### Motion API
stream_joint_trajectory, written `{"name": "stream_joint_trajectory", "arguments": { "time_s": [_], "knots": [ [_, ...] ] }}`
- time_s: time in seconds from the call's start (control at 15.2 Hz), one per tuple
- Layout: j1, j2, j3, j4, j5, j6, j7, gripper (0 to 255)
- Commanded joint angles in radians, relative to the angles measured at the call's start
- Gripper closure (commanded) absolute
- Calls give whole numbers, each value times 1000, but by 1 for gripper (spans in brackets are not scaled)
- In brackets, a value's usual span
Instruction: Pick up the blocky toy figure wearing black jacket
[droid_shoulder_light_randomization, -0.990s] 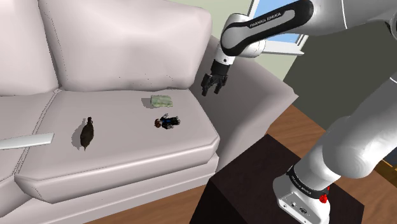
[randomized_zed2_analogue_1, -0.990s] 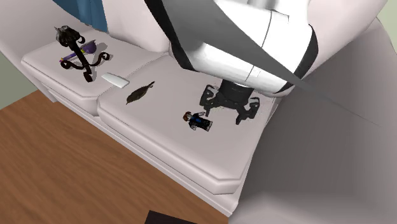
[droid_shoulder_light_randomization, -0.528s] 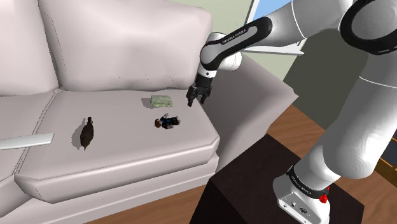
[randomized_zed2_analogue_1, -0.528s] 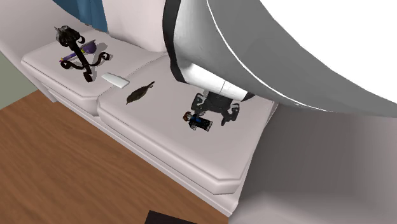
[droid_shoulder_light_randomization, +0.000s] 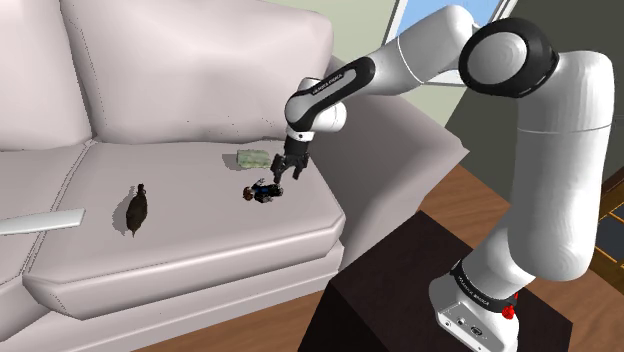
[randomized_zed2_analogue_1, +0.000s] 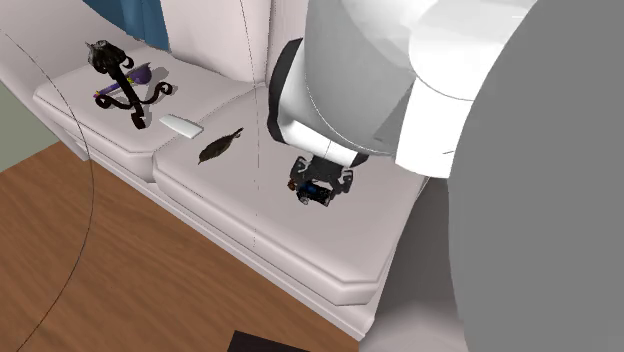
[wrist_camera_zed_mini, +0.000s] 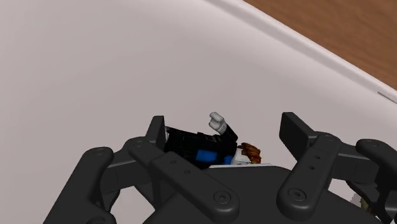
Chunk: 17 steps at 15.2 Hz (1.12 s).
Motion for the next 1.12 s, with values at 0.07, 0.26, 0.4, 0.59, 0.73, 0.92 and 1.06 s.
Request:
{"name": "stream_joint_trajectory", "arguments": {
  "time_s": [0.07,0.26,0.4,0.59,0.73,0.92,1.06],
  "knots": [
    [6,110,15,98,8,-2,-6,0],
    [15,227,29,210,10,-10,-8,0],
    [16,251,31,227,10,-4,-11,0],
    [16,285,32,239,13,16,-18,0],
    [16,308,33,249,14,29,-23,0],
    [16,326,34,257,15,39,-26,0],
    [15,327,34,258,15,39,-27,255]
  ]
}}
